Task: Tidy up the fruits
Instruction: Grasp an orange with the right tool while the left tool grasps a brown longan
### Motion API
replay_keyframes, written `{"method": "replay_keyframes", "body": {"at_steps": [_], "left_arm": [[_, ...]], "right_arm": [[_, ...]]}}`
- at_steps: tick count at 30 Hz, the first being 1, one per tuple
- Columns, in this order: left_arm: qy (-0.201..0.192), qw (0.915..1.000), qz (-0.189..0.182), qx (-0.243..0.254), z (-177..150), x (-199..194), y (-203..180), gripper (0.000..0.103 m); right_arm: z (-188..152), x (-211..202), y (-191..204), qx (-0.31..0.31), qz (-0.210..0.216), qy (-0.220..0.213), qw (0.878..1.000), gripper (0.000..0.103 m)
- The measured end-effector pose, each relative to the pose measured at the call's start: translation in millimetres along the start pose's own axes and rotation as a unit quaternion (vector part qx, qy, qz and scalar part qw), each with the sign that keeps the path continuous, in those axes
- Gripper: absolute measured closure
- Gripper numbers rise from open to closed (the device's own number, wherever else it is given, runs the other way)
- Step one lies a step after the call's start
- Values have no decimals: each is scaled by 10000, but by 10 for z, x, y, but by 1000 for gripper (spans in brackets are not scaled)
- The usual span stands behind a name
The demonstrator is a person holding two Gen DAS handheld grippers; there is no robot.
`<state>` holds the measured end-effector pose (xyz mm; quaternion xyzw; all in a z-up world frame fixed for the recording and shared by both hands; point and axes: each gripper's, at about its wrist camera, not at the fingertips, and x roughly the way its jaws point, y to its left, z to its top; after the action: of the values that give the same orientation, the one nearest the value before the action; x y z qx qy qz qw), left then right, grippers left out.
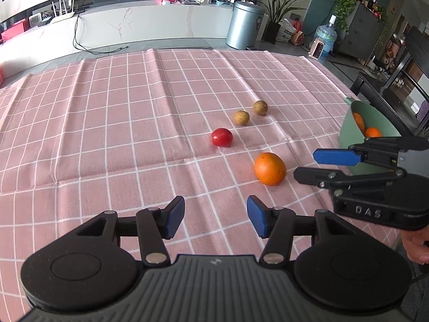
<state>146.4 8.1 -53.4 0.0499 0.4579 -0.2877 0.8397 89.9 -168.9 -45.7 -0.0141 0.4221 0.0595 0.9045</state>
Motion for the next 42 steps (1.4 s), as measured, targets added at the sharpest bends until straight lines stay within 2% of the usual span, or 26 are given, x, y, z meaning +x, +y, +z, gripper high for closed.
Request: {"method": "replay_keyframes", "body": {"at_steps": [9, 21, 30, 36, 42], "left_arm": [[138, 9999, 42, 34, 122, 217, 181, 39], [68, 9998, -32, 168, 372, 508, 194, 39], [68, 9984, -227, 505, 631, 746, -30, 39], [53, 9977, -327, 590, 820, 900, -179, 39], [-11, 9947, -464, 919, 988, 1076, -409, 39]], "right_arm": [[32, 443, 15, 53, 78, 288, 9995, 64], [50, 630, -52, -26, 323, 317, 9990, 61], [58, 625, -107, 18, 416, 313, 9986, 62], [1, 531, -304, 302, 315, 280, 9987, 62], [-103, 456, -521, 604, 203, 332, 9974, 62]]}}
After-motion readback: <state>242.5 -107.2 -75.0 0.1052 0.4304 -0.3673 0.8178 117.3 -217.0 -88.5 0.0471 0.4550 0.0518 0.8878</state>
